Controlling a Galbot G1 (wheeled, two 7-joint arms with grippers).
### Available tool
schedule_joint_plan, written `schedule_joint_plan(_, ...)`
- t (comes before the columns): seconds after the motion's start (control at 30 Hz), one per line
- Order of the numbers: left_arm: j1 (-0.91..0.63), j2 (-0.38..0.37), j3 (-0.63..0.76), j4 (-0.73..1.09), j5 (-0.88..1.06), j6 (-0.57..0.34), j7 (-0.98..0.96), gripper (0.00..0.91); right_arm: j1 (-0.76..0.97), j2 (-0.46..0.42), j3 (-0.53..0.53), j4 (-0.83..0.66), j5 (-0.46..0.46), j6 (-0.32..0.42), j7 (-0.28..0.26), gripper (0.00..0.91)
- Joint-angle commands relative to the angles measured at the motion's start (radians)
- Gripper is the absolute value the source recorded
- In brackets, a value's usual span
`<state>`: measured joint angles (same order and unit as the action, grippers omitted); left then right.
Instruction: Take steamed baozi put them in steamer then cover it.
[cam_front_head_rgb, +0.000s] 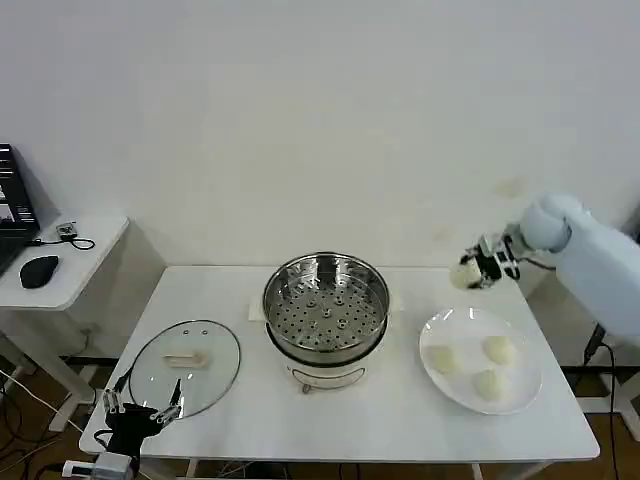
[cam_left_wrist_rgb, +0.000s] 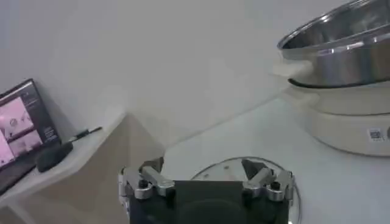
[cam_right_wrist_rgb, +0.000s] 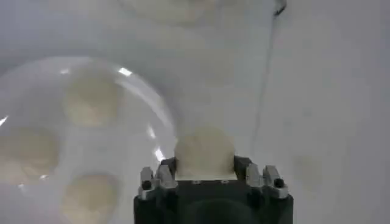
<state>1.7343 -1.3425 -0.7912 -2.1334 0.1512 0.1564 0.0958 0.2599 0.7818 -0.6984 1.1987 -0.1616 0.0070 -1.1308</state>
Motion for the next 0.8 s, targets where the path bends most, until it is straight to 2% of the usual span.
schedule_joint_plan(0.03, 0.001, 0.001, -0.001, 0.003, -0.002, 0.001, 0.001, 0.907, 0.226, 0.170, -0.190, 0.055, 0.136, -0.005, 0.016, 0.635)
schedule_joint_plan(0.13, 0.002, 0.001, -0.008, 0.005, -0.017, 0.002, 0.002, 0.907, 0.222, 0.292, -0.224, 0.013, 0.162, 0.031, 0.040, 0.635)
schedule_joint_plan(0.3, 0.007, 0.005, -0.022, 0.011, -0.034, 0.002, 0.004, 0.907, 0.191, 0.408, -0.254, -0.031, 0.156, 0.083, 0.045, 0.635)
schedule_joint_plan(0.53, 0.011, 0.006, -0.035, 0.007, -0.040, 0.001, 0.004, 0.907, 0.174, 0.463, -0.326, -0.073, 0.141, 0.201, 0.056, 0.635)
schedule_joint_plan(0.8, 0.016, -0.003, -0.039, 0.019, -0.044, -0.002, 0.000, 0.907, 0.137, 0.483, -0.359, -0.136, 0.009, 0.315, 0.094, 0.645)
